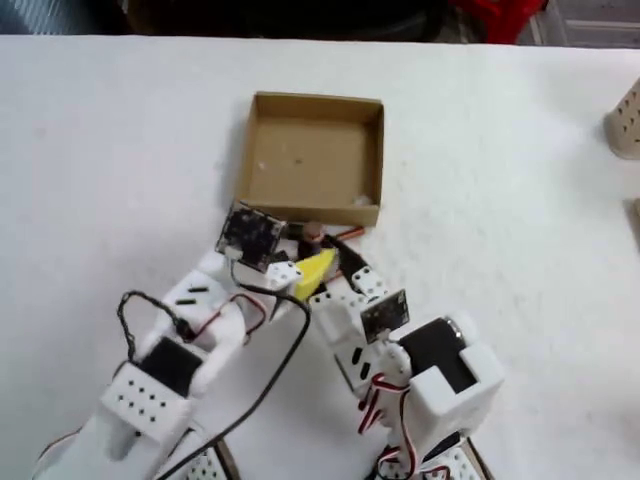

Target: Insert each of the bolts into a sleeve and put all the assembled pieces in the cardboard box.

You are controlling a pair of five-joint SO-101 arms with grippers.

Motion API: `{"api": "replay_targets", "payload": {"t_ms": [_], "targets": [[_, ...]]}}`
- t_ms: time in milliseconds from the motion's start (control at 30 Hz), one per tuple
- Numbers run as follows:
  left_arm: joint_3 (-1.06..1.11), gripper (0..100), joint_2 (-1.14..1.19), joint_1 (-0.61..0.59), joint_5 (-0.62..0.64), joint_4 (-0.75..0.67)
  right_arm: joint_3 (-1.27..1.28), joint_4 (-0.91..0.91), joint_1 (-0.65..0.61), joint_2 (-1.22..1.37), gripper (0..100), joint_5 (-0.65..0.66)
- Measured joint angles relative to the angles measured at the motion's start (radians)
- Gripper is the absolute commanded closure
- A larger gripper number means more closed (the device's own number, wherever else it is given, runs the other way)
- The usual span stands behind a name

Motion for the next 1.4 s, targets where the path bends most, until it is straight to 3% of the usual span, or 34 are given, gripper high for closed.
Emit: {"api": "replay_targets", "payload": {"t_ms": [200, 400, 500, 700, 800, 933, 1167, 1400], "targets": [[0.000, 58, -0.183, -0.002, 0.029, 0.146, 0.000, -0.005, 0.000, 0.000, 98.2, 0.000], [0.000, 63, -0.242, -0.002, 0.044, 0.152, 0.000, -0.006, 0.000, 0.000, 98.2, 0.000], [-0.006, 71, -0.282, -0.051, 0.044, 0.152, 0.000, -0.006, 0.000, 0.000, 98.2, 0.000], [-0.023, 98, -0.407, -0.242, 0.046, 0.152, 0.000, -0.006, 0.000, 0.000, 98.2, 0.000], [-0.023, 94, -0.448, -0.327, 0.048, 0.152, 0.000, -0.006, 0.000, 0.000, 98.2, 0.000], [-0.015, 96, -0.457, -0.434, 0.048, 0.169, 0.000, -0.006, 0.020, 0.000, 98.2, 0.000], [0.193, 98, -0.462, -0.552, 0.044, 0.198, 0.000, -0.006, 0.026, 0.000, 98.2, 0.000], [0.370, 98, -0.462, -0.618, -0.110, 0.198, 0.000, -0.006, 0.054, 0.000, 98.2, 0.000]]}}
